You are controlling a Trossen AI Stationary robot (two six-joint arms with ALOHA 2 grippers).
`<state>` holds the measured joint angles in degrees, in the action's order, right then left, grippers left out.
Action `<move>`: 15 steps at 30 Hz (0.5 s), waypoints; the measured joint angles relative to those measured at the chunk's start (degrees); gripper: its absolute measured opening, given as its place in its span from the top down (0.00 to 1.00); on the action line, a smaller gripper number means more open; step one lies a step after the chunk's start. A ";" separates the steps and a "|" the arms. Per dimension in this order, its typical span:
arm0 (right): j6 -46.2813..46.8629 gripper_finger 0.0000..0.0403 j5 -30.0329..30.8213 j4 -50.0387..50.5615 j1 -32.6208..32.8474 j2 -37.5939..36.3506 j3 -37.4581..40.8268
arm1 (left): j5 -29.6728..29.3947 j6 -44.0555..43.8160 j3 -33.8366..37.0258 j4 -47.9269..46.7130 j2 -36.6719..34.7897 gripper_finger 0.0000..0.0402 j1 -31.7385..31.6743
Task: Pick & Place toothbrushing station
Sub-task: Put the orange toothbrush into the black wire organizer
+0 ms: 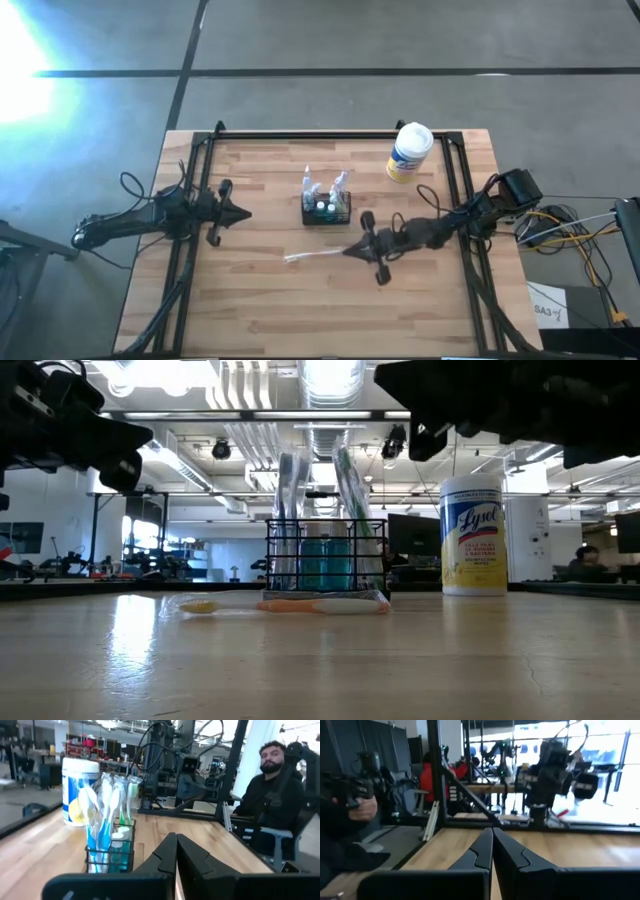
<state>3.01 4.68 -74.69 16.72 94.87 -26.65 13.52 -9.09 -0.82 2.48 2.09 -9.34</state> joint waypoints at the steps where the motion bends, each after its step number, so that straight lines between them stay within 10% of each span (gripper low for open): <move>1: 0.67 0.98 -0.02 0.57 0.03 0.00 0.21 | -0.20 -1.06 -0.06 -0.08 0.00 0.96 0.00; 15: 4.80 0.98 7.37 37.75 0.19 0.02 -13.19 | -0.16 -2.81 -0.57 -0.54 -0.02 0.96 -0.02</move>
<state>7.81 12.05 -36.94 16.91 94.89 -39.85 13.37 -11.90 -1.39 1.93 2.07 -9.37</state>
